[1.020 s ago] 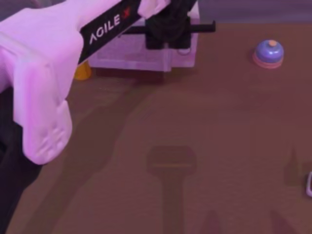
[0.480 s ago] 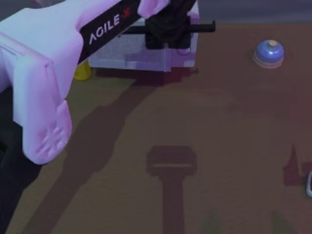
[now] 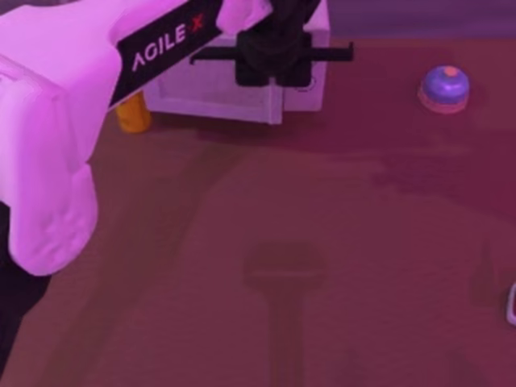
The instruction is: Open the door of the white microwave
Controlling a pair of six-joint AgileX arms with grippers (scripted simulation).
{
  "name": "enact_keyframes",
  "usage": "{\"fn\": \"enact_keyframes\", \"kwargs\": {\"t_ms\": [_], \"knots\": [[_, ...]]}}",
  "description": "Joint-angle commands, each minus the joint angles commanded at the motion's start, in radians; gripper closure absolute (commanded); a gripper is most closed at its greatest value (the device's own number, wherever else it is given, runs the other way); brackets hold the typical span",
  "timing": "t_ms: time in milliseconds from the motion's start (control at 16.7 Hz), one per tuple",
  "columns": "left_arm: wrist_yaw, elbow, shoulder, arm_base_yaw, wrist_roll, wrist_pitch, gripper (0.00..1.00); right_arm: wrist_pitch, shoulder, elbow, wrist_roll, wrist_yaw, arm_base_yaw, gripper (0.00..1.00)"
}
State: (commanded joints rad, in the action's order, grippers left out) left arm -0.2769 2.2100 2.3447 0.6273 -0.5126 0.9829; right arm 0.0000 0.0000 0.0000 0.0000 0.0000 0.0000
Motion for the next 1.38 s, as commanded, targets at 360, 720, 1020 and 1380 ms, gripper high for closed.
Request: {"fn": "enact_keyframes", "kwargs": {"t_ms": [360,720,1020,1380], "knots": [[0.013,-0.069,-0.041,-0.003,0.029,-0.04,1.0,0.0,0.0,0.0,0.0,0.0,0.0,0.0],[0.013,-0.069,-0.041,-0.003,0.029,-0.04,1.0,0.0,0.0,0.0,0.0,0.0,0.0,0.0],[0.013,-0.069,-0.041,-0.003,0.029,-0.04,1.0,0.0,0.0,0.0,0.0,0.0,0.0,0.0],[0.013,-0.069,-0.041,-0.003,0.029,-0.04,1.0,0.0,0.0,0.0,0.0,0.0,0.0,0.0]]}}
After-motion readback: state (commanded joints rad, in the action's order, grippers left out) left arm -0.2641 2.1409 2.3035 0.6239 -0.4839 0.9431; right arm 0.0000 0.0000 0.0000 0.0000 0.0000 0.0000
